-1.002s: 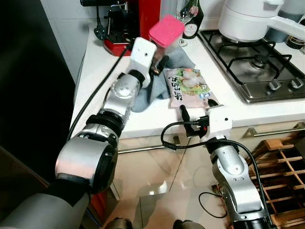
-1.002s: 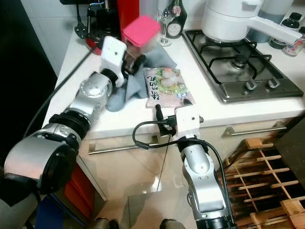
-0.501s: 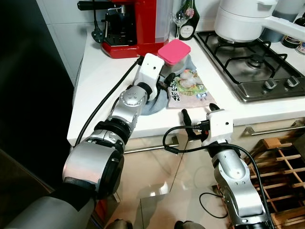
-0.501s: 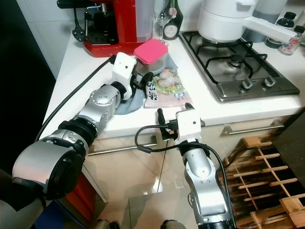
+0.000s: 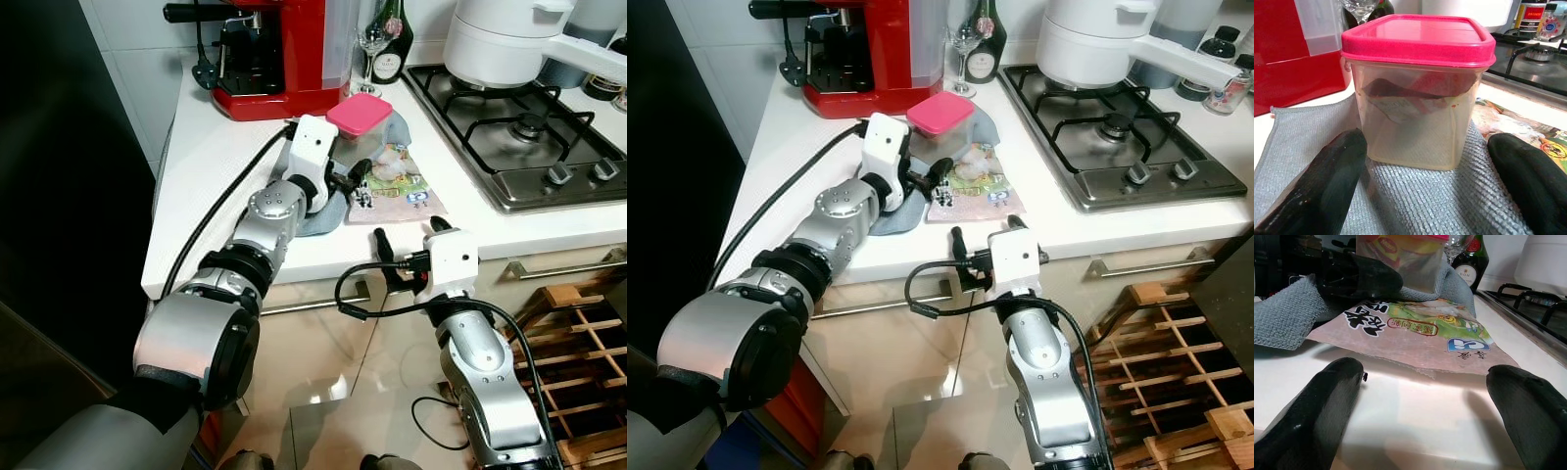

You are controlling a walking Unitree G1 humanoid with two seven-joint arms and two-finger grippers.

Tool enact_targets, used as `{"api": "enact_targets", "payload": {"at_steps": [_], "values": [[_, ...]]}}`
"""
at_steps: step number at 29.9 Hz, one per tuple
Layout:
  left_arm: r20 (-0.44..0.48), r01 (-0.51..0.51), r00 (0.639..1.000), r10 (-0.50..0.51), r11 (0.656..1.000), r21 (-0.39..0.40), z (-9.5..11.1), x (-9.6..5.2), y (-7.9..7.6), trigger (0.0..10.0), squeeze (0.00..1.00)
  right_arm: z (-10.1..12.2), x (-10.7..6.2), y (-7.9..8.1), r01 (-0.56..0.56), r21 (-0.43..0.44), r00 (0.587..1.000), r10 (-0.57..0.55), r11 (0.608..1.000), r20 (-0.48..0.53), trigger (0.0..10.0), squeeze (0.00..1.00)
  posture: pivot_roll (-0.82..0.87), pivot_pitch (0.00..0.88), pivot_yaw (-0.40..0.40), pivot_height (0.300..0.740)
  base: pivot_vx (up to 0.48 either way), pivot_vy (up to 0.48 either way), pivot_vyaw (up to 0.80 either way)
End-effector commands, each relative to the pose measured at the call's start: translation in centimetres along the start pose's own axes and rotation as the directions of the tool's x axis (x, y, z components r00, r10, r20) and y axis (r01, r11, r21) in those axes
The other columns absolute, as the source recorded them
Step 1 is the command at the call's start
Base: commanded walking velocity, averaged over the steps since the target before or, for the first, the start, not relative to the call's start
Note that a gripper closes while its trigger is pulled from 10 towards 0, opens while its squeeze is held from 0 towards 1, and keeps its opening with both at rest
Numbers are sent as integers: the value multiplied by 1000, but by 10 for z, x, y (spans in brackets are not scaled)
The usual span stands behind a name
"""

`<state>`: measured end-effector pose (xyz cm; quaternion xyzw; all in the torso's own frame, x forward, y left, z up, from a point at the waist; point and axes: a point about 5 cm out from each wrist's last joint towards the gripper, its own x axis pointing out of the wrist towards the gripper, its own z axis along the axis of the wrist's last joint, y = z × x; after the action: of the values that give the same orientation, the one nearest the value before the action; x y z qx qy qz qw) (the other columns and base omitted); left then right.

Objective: Restocking fridge

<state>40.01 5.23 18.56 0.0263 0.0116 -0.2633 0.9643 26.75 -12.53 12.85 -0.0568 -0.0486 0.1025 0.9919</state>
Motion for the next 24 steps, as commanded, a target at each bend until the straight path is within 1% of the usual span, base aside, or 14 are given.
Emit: {"api": "enact_targets", "payload": {"at_steps": [1, 2, 6, 12, 16, 19, 21, 22, 23, 24], "values": [[0, -16, 1000, 16, 1000, -16, 5, 0, 6, 10000, 0, -4, -3, 1, -8, 0, 1000, 8, 1000, -17, 10000, 286, -219, 0, 46, 740, 0, 0, 0], [11, -37, 999, 38, 999, -27, 10, 0, 11, 10000, 0, -4, -4, 1, -9, 0, 1000, 9, 1000, -18, 10000, 286, -220, 0, 45, 740, 0, 0, 0], [36, -54, 998, 55, 998, -22, 17, 0, 16, 10000, 0, -4, -4, 2, -13, -1, 1000, 13, 1000, -19, 10000, 286, -223, 0, 43, 740, 0, 0, 0], [55, -61, 997, 61, 998, -7, 22, 0, 17, 10000, 0, -4, -6, 2, -18, -4, 1000, 18, 1000, -22, 10000, 286, -232, 0, 43, 740, 0, 0, 0], [66, -55, 996, 56, 998, -23, 24, 1, 16, 10000, 0, -4, -8, 1, -20, -7, 999, 20, 1000, -25, 10000, 286, -241, 0, 42, 740, 0, 0, 0], [54, -38, 998, 40, 998, -51, 21, 3, 11, 10000, 0, -5, -11, 2, -25, -12, 999, 24, 1000, -32, 10000, 282, -247, 0, 43, 740, 0, 0, 0], [54, -37, 998, 39, 998, -53, 21, 3, 10, 10000, 0, -5, -12, 2, -25, -12, 999, 24, 1000, -33, 10000, 286, -252, 1, 44, 740, 0, 0, 0], [46, -35, 998, 39, 995, -90, 19, 3, 8, 10000, 0, -5, -14, 1, -23, -14, 999, 23, 1000, -35, 10000, 290, -271, 7, 46, 740, 0, 0, 0], [46, -35, 998, 39, 995, -90, 19, 3, 8, 10000, 0, -5, -14, 1, -23, -14, 999, 23, 1000, -35, 10000, 290, -271, 7, 46, 740, 0, 0, 0], [34, -32, 999, 37, 989, -143, 14, 4, 5, 10000, 0, -5, -17, 0, -21, -17, 999, 20, 1000, -41, 10000, 286, -287, 14, 45, 740, 0, 0, 0]]}}
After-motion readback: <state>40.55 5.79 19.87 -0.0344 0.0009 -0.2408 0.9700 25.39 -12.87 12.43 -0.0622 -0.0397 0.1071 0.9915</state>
